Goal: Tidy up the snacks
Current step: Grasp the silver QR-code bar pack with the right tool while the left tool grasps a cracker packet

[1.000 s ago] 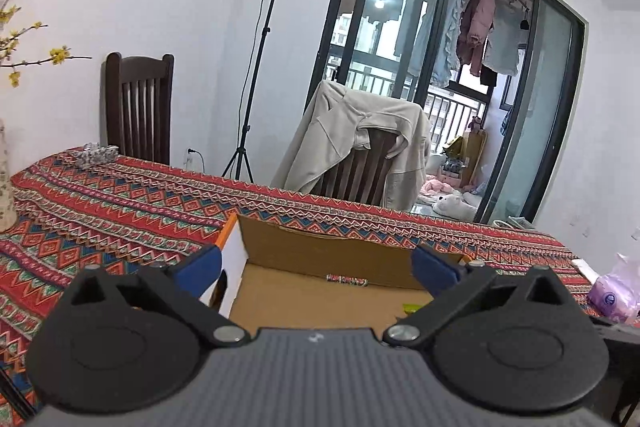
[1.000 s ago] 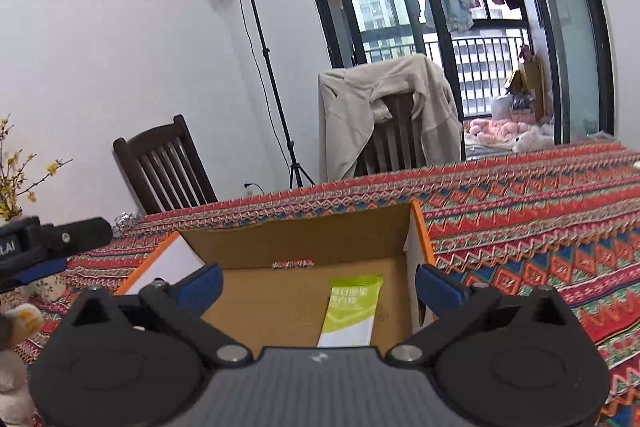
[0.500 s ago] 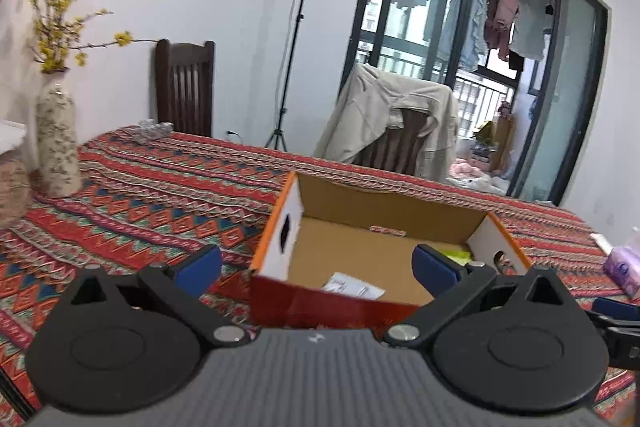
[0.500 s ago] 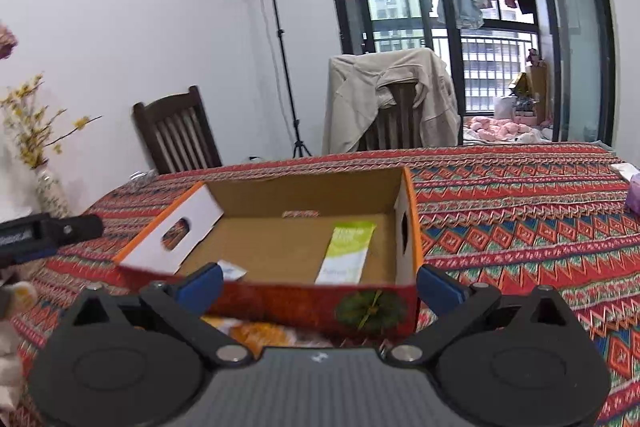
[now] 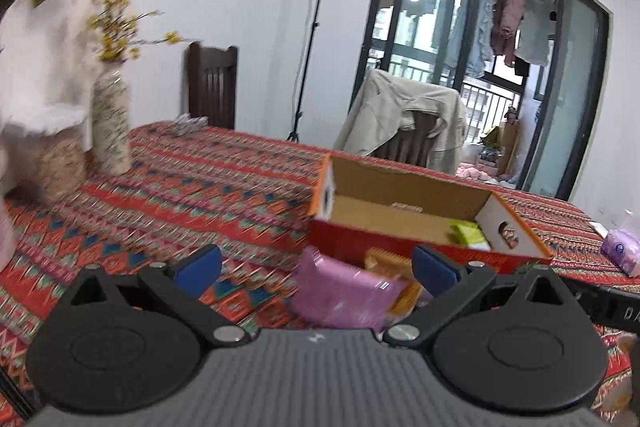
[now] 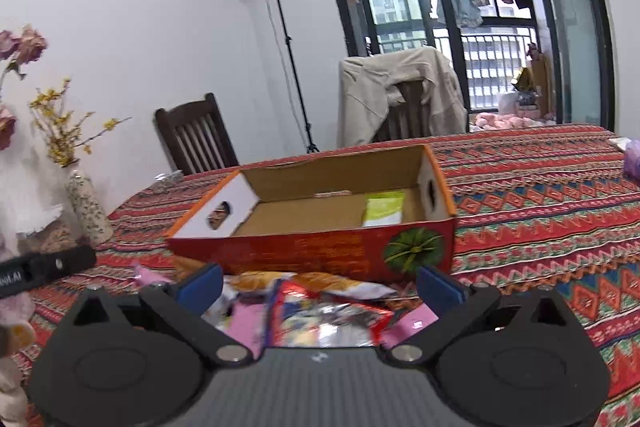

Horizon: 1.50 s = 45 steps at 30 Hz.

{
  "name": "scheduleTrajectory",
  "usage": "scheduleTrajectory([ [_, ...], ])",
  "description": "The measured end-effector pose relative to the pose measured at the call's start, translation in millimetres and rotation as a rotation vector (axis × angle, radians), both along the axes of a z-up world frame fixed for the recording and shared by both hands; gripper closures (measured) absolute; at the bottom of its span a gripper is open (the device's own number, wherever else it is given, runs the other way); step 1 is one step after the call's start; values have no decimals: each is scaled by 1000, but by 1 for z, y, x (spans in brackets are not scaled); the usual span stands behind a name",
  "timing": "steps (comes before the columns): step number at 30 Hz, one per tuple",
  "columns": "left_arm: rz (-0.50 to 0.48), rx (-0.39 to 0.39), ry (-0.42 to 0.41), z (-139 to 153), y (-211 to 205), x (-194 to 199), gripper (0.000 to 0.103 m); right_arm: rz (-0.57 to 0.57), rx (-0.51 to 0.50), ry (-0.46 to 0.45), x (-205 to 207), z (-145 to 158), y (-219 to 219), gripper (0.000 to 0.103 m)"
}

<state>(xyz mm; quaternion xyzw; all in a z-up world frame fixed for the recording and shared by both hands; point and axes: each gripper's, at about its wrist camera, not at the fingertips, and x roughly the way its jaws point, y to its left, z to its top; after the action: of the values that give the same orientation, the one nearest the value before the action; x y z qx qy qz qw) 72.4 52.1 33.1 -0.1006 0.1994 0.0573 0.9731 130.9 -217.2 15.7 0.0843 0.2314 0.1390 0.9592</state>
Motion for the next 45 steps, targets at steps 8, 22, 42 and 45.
scheduleTrajectory([
  [8, 20, 18, -10, -12, 18, -23, 0, 21, -24, -35, -29, -9, 17, 0],
  [22, -19, -3, 42, -33, 22, -19, 0, 22, -82, 115, -23, -29, 15, 9],
  [42, -68, -22, 167, -53, 0, -9, 0, 72, 21, 186, -13, -40, -6, 41],
  [45, -80, -12, 212, -59, -15, -2, 0, 51, -15, 114, -24, -31, -9, 41],
])
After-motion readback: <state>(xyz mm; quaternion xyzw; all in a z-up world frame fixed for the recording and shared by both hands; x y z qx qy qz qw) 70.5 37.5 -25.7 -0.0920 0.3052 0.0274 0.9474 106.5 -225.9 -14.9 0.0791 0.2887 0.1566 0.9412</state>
